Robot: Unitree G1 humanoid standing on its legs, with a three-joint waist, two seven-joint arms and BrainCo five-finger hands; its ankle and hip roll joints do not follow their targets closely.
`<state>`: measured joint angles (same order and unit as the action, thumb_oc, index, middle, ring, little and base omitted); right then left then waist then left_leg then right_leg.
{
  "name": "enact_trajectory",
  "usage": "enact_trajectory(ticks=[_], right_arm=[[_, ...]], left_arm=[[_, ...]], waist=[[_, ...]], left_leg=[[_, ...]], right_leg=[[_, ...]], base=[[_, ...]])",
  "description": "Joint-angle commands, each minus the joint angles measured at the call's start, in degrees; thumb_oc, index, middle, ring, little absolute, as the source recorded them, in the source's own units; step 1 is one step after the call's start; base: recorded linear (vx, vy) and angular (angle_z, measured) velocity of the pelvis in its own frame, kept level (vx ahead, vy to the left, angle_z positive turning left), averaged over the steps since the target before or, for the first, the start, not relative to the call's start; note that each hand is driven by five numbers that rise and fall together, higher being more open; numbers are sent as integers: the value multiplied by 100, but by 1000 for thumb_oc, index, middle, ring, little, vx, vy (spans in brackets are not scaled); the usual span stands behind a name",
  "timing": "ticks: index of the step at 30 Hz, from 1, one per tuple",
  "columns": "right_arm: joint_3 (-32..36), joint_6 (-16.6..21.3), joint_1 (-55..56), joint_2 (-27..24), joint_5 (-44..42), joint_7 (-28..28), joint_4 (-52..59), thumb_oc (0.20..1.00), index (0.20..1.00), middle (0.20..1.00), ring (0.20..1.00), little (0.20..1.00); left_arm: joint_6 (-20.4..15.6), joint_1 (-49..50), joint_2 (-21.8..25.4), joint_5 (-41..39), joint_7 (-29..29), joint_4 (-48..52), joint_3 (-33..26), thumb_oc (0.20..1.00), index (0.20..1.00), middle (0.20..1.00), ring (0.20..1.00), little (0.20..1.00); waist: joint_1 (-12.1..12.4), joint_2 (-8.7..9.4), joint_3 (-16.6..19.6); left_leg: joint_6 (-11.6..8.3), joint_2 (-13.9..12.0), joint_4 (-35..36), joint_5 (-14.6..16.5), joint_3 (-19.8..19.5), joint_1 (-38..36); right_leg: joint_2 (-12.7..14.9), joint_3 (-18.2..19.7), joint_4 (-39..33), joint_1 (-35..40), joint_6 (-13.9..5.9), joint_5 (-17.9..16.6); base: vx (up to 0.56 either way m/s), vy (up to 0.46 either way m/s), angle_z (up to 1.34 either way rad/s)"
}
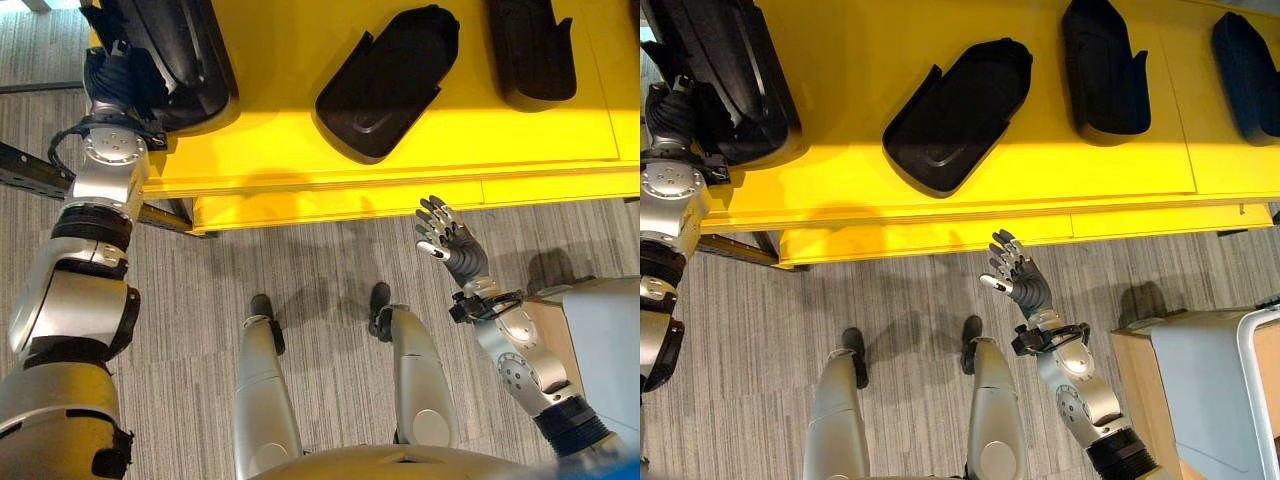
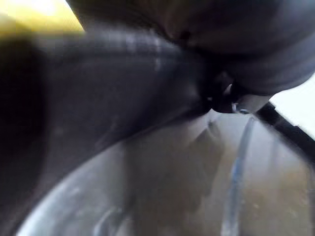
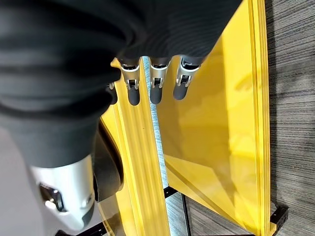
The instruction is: Move parts from the plastic box to the shelf.
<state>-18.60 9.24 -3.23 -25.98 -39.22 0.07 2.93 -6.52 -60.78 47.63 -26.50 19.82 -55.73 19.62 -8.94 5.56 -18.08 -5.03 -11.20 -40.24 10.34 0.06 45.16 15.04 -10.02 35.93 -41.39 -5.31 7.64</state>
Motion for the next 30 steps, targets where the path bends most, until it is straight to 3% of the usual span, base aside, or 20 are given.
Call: enact_trajectory(ticks=[1, 15, 16, 17, 30], right_arm=[[25, 186, 64, -314, -179, 132, 157, 1000, 1000, 1000, 1000, 1000], [1, 144, 173, -392, -232, 268, 144, 1000, 1000, 1000, 1000, 1000], [8, 139, 170, -401, -236, 294, 139, 1000, 1000, 1000, 1000, 1000], [13, 150, 168, -407, -248, 307, 151, 1000, 1000, 1000, 1000, 1000], [131, 162, 247, -486, -275, 449, 192, 1000, 1000, 1000, 1000, 1000]], left_arm=[[-102, -449, 99, -171, -117, -230, -113, 200, 200, 200, 200, 200], [55, -697, 241, 257, -207, -466, 57, 200, 200, 200, 200, 200], [63, -715, 284, 325, -232, -517, 77, 558, 558, 558, 558, 558], [65, -737, 314, 402, -228, -518, 118, 1000, 1000, 1000, 1000, 1000], [77, -926, 645, 1068, -170, -275, 431, 1000, 1000, 1000, 1000, 1000]], waist=[[15, -176, 280], [39, -155, 267], [43, -156, 270], [46, -158, 269], [49, -181, 297]], left_leg=[[-126, -326, 368, -163, -79, -45], [-132, -348, 372, -186, -67, -3], [-134, -354, 357, -186, -67, 13], [-134, -350, 346, -182, -63, 21], [-123, -356, 303, -172, -48, 63]], right_leg=[[192, 201, -311, 430, -239, -17], [187, 231, -295, 364, -241, -41], [185, 236, -283, 346, -237, -35], [190, 239, -275, 334, -238, -44], [192, 264, -187, 273, -239, -10]], base=[[0, 0, 0], [0, 0, 0], [0, 0, 0], [0, 0, 0], [0, 0, 0]])
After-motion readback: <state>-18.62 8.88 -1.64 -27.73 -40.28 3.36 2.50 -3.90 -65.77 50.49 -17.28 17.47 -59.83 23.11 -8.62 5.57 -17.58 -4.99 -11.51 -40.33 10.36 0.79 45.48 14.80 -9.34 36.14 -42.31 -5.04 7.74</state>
